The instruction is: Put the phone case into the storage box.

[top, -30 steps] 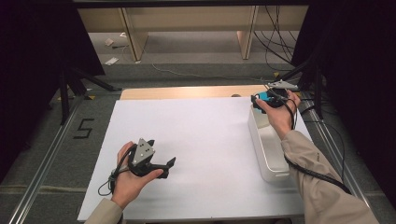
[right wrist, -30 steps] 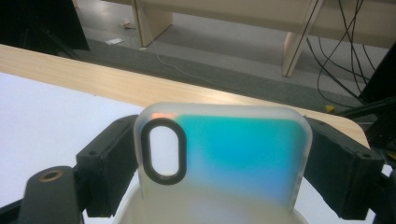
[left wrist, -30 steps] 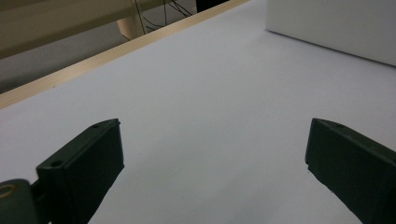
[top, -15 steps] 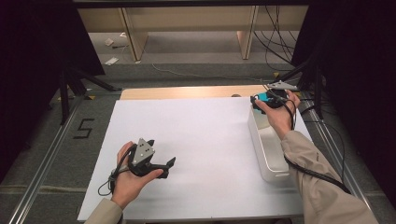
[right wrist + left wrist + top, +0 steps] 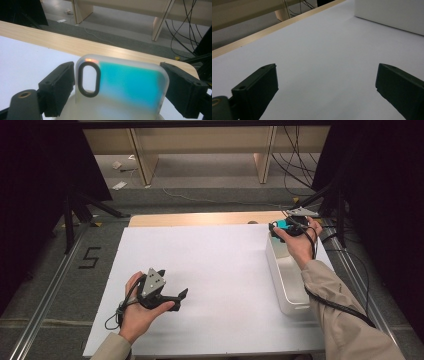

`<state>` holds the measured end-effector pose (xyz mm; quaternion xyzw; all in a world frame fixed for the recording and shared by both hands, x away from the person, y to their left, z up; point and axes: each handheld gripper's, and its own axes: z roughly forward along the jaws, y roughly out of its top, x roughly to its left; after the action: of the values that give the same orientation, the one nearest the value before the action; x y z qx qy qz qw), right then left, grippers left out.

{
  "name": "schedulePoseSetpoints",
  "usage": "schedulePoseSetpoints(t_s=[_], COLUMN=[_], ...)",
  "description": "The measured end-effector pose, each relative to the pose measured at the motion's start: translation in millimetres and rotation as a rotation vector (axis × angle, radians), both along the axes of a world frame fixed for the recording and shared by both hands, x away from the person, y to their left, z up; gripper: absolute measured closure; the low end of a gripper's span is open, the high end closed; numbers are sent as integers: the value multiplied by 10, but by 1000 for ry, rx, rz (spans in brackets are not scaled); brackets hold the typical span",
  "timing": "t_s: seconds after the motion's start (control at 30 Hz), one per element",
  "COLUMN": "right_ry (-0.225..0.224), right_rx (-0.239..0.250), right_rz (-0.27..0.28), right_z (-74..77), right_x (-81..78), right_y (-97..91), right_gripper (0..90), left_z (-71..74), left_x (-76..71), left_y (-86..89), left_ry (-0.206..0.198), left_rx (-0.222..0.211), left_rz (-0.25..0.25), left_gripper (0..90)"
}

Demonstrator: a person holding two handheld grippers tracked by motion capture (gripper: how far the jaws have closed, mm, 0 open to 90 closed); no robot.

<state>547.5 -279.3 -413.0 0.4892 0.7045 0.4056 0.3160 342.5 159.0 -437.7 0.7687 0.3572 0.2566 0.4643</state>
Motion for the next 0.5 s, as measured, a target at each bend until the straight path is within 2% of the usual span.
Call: schedulePoseSetpoints(t_s=[0.3,0.5], right_ry=[-5,-27], right_rx=[-2,-7], right_rz=[-3,0], right_z=[-8,1], right_x=[10,10], right_y=[-18,-17], right_gripper=[102,82], left_z=[-1,0], left_x=[1,0], left_y=[1,1], left_ry=[0,0], left_rx=[1,0], left_rz=[-1,-1], left_gripper=[35,35])
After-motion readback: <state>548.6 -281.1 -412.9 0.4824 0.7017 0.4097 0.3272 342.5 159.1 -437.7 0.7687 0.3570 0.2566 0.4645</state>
